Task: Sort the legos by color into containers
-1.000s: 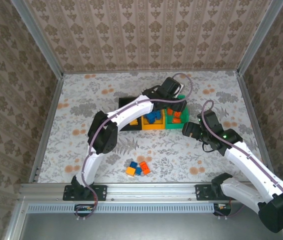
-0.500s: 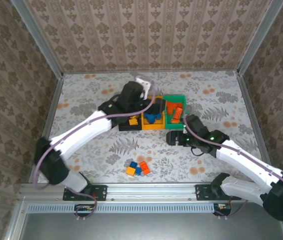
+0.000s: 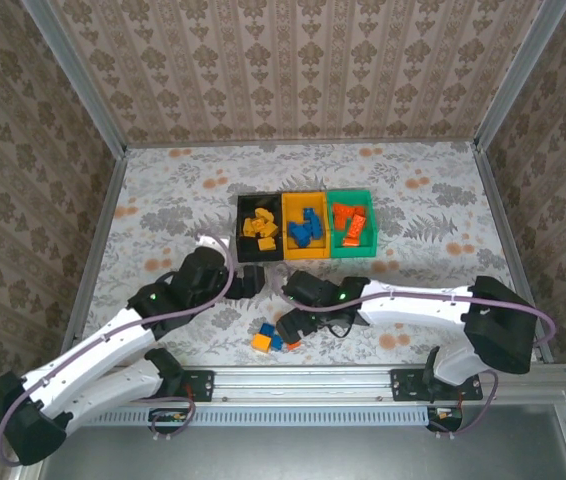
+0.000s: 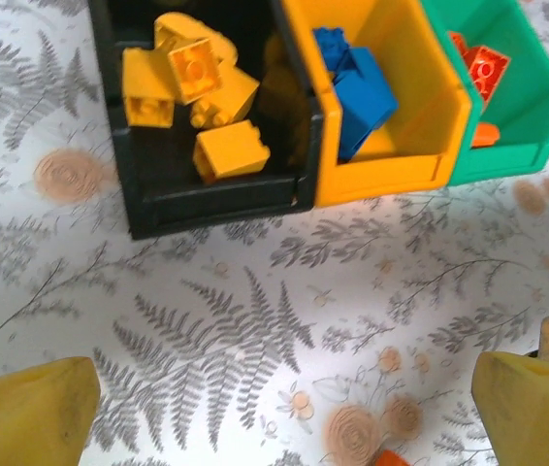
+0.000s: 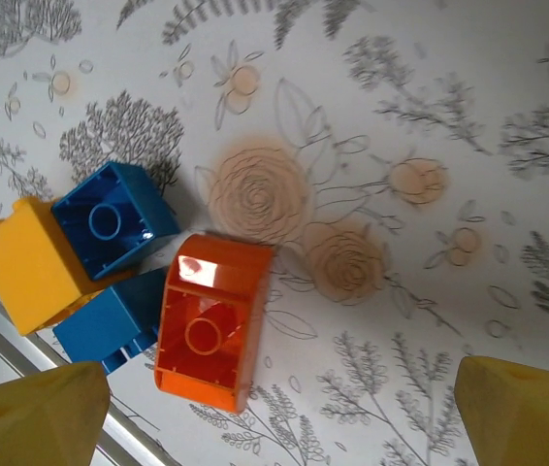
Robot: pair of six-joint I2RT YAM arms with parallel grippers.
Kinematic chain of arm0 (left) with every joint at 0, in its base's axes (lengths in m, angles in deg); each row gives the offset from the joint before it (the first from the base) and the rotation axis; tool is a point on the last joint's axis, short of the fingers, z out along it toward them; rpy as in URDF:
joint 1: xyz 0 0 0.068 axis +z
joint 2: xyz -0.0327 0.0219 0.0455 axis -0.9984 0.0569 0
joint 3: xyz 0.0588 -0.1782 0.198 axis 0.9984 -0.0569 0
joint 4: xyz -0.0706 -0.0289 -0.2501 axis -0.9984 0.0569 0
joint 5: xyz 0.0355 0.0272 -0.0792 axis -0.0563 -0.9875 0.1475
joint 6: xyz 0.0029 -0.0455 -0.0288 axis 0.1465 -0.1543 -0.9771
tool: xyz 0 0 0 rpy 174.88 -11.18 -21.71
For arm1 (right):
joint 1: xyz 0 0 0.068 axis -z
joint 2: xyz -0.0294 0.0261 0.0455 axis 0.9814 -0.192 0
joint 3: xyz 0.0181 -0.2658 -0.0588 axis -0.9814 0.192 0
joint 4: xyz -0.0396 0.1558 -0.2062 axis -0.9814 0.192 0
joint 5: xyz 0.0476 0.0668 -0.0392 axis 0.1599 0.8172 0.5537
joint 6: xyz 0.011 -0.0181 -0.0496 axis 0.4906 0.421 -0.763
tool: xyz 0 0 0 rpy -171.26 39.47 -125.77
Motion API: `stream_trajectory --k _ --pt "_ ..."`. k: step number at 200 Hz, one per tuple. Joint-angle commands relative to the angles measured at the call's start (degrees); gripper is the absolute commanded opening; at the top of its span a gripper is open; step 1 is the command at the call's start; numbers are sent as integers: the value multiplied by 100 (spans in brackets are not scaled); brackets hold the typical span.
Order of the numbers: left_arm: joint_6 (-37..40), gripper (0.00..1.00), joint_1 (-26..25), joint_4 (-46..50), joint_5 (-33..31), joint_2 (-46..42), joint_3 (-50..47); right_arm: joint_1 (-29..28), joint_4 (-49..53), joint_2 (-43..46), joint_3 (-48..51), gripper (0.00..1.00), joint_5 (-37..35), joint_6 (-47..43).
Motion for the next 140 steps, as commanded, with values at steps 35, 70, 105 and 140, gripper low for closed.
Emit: stream_trajectory --k 35,70,105,140 --pt "-279 100 61 244 -303 -366 -149 -589 457 -600 -302 91 -567 -280" --pt "-274 100 68 256 -286 -375 -148 -751 400 -868 -524 90 -607 -346" --pt "-256 100 80 379 -283 -409 -121 -712 513 -1139 -591 77 -814 -381" --pt "-204 100 81 448 -269 -476 -59 -471 489 -1203 -420 59 -899 -220"
